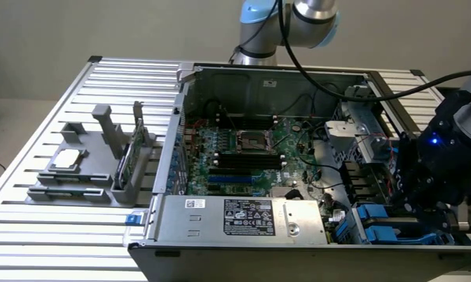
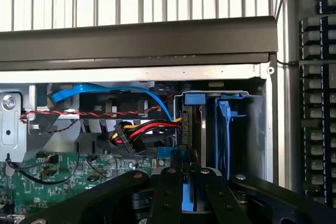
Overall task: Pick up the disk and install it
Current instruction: 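Insert the second disk wire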
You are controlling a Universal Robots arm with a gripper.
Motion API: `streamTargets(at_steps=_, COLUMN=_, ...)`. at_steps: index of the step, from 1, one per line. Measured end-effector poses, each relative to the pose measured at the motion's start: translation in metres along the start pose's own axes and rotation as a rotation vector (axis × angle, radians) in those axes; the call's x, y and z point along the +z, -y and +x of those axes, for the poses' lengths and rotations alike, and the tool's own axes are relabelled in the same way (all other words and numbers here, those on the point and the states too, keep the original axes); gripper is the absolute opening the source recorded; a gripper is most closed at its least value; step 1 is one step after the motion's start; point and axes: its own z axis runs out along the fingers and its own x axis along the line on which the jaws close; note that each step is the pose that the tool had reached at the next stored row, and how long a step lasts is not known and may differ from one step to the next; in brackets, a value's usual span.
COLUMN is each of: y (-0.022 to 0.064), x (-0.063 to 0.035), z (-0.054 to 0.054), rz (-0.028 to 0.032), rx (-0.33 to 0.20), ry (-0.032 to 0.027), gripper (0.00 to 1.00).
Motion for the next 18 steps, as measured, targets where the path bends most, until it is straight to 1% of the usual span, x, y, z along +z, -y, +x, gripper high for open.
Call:
streamTargets(at_steps=3, y=0.0000, x=0.0005, z=-0.001, rz=0.0002, rx=-0.001, ry=-0.0012, gripper=0.16)
streamTargets(at_steps=4, y=-0.0002, x=0.0012, z=-0.001, rz=-0.0001, rx=-0.002, ry=-0.0034, gripper=0.17)
streamTargets(at_steps=5, y=-0.0004, x=0.0002, z=-0.001, rz=0.0002, rx=-0.002, ry=-0.0034, gripper=0.17)
streamTargets(at_steps=6, y=-0.0005, x=-0.0018, z=-0.001, rz=0.0003, rx=-0.003, ry=-0.0031, gripper=0.24)
streamTargets(at_steps=10, y=0.0006, x=-0.0081, z=0.000, rz=0.0008, rx=-0.006, ry=-0.0031, gripper=0.24)
streamTargets(at_steps=12, y=0.0035, x=-0.0096, z=0.000, rz=0.0013, rx=-0.009, ry=-0.0037, gripper=0.24)
streamTargets(at_steps=18, y=0.0156, x=-0.0134, z=0.000, rz=0.0031, rx=-0.023, ry=-0.0061, gripper=0.24)
